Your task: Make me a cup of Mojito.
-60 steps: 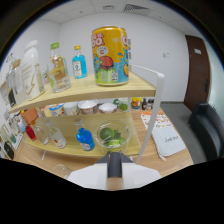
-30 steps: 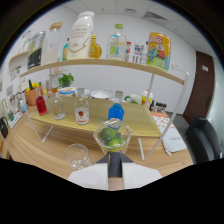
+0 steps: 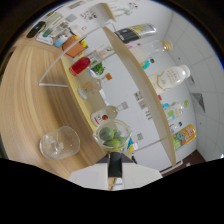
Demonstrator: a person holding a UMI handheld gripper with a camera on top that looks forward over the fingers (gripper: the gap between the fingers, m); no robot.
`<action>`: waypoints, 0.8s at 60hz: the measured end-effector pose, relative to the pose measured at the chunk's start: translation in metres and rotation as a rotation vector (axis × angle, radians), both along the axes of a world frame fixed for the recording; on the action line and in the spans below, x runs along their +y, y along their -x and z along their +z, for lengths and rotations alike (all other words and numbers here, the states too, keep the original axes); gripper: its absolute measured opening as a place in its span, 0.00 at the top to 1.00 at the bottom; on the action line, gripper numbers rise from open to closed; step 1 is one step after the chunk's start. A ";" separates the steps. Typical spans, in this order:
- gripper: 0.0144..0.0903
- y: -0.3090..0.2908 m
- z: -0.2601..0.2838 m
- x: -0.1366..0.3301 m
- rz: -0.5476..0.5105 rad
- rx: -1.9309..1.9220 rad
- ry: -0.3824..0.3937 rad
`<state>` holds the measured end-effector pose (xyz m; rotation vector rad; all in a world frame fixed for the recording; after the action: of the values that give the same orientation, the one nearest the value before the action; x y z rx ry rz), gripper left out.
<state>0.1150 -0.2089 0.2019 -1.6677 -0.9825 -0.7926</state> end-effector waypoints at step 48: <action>0.98 0.027 0.000 0.008 0.419 -0.658 -0.101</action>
<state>0.0876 -0.2007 0.2024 -1.0573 -1.6457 -1.1002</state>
